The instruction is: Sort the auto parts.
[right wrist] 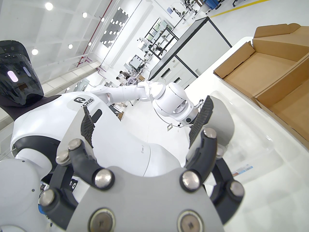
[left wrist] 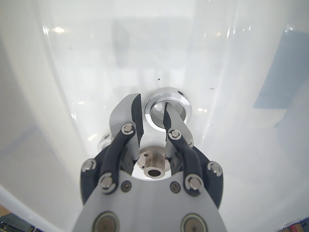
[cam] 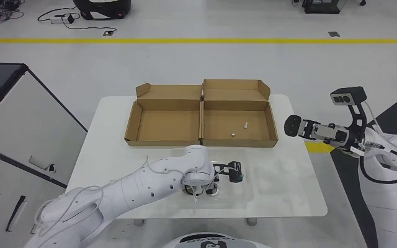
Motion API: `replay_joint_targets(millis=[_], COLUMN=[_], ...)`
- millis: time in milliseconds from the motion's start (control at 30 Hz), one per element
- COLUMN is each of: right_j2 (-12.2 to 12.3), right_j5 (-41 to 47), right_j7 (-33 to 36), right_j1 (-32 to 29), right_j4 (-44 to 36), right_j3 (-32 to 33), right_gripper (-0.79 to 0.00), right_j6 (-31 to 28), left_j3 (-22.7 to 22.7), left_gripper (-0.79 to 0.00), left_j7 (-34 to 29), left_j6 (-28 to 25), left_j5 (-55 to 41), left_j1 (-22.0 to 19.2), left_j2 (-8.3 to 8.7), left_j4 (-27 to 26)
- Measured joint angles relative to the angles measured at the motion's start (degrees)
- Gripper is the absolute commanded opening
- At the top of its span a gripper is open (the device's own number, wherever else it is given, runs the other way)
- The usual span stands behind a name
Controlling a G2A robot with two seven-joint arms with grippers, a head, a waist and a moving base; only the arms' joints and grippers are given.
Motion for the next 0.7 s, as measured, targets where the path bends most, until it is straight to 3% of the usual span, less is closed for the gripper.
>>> replay_joint_targets(millis=[633, 700], right_j2=[0.0, 0.0], right_j5=[0.0, 0.0], right_j7=[0.0, 0.0], right_j1=[0.0, 0.0], right_j4=[0.0, 0.0], right_j3=[0.0, 0.0], right_gripper=[0.0, 0.0], right_j6=[0.0, 0.0], left_j3=[-0.36, -0.41], left_gripper=[-0.582, -0.646], left_j7=[0.23, 0.23], left_j6=[-1.93, -2.02], left_j5=[1.05, 1.11], left_j1=[0.15, 0.24], left_j2=[-0.72, -0.77], left_j4=[1.77, 1.89])
